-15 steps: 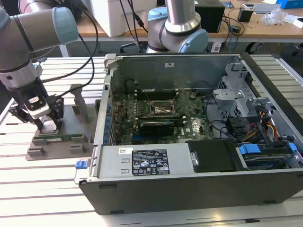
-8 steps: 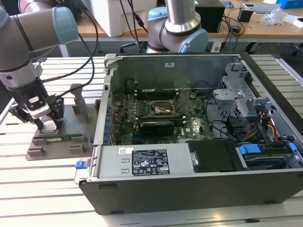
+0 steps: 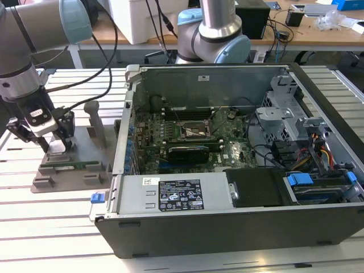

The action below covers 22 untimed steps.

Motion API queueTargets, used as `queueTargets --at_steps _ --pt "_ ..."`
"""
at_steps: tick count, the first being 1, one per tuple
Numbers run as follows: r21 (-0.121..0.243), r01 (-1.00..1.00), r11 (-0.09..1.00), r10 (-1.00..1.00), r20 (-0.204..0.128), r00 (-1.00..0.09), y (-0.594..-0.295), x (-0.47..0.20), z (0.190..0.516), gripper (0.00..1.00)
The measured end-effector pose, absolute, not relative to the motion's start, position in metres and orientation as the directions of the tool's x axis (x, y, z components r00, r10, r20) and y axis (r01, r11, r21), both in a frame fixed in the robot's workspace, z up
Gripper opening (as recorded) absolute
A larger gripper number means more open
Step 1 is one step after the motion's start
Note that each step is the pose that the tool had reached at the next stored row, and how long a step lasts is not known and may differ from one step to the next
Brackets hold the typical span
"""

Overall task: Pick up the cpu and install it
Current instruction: 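Pick up the cpu and move it towards the insertion slot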

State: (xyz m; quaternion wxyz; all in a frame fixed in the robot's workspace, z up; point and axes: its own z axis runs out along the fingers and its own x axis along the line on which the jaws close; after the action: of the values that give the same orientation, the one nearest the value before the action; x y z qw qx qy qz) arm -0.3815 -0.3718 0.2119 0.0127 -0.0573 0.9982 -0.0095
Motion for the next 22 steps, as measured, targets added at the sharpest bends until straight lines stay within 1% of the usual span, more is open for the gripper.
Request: queueTargets --at_steps 16,22 --pt "-0.02 -0.114 0.993 -0.115 -0.024 -0.993 -0.371 -0.381 0.241 0.55" --pt "-0.02 -0.114 0.993 -0.115 -0.024 -0.993 -0.371 -0.381 0.257 0.55"
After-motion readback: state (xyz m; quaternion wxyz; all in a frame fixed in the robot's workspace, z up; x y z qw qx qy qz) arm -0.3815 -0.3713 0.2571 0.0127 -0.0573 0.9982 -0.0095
